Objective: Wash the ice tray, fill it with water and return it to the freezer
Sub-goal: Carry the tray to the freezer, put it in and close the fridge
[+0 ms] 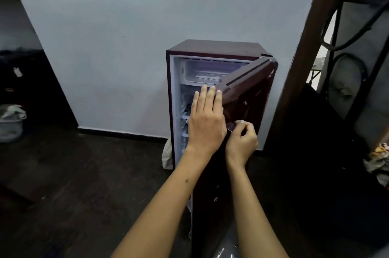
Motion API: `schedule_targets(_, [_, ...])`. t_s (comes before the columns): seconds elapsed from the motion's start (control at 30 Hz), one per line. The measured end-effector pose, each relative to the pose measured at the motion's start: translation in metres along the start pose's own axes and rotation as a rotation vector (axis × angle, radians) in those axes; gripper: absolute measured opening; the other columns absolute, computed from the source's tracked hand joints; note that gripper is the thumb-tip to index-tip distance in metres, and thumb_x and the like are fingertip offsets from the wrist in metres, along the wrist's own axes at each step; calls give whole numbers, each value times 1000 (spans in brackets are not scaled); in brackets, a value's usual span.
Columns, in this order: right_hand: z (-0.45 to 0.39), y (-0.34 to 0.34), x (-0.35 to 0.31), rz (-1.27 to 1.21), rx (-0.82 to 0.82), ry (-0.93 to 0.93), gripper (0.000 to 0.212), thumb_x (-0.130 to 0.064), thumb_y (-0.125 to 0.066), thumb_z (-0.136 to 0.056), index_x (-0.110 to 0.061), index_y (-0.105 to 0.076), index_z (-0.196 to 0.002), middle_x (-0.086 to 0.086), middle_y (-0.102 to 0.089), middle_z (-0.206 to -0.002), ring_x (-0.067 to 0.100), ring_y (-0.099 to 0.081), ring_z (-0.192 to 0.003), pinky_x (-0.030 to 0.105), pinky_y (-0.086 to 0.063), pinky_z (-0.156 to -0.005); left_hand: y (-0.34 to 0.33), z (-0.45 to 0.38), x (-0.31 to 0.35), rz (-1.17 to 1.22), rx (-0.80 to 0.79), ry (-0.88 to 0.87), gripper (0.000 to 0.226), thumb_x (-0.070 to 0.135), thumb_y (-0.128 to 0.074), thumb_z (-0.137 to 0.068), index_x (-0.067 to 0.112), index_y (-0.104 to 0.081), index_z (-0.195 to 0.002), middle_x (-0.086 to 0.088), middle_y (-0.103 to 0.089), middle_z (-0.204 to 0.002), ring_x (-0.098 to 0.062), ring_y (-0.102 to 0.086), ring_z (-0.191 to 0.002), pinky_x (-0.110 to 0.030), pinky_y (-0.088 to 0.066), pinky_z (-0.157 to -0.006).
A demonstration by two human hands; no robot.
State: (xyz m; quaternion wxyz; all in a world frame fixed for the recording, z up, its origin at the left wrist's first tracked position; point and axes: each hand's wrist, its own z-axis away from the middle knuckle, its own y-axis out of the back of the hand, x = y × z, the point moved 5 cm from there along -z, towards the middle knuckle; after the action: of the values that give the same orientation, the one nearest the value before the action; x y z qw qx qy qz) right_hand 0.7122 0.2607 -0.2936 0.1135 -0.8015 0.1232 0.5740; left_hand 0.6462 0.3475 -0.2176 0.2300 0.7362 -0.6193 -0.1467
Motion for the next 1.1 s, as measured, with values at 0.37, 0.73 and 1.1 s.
schedule_targets(0.37, [41,-125,0,-64,21,121,21,-9,-52,-96,-6,-71,-104,0,-66,-100,3,-57,-89,-2,-37,-79,-49,-35,-137,5,-63,-96,47,21,-37,-95,0,-46,-137,-17,-53,-136,-36,-44,-132,-44,-39,-110])
schedule_targets(0.73, [33,-234,6,-55,-109,85,23,-18,-58,-94,-8,-71,-111,2,-68,-106,3,-59,-94,-5,-35,-78,-111,-81,-222,16,-115,-2,55,31,-35,-96,-2,-44,-138,-20,-47,-143,-36,-35,-139,-44,-23,-116])
schedule_targets(1.1, [7,-319,17,-86,-218,12,27,-25,-63,-91,-13,-70,-115,0,-70,-110,1,-58,-100,-9,-33,-76,-174,-124,-284,-11,-246,11,59,31,-24,-95,0,-35,-144,-17,-37,-150,-31,-29,-142,-40,-18,-117])
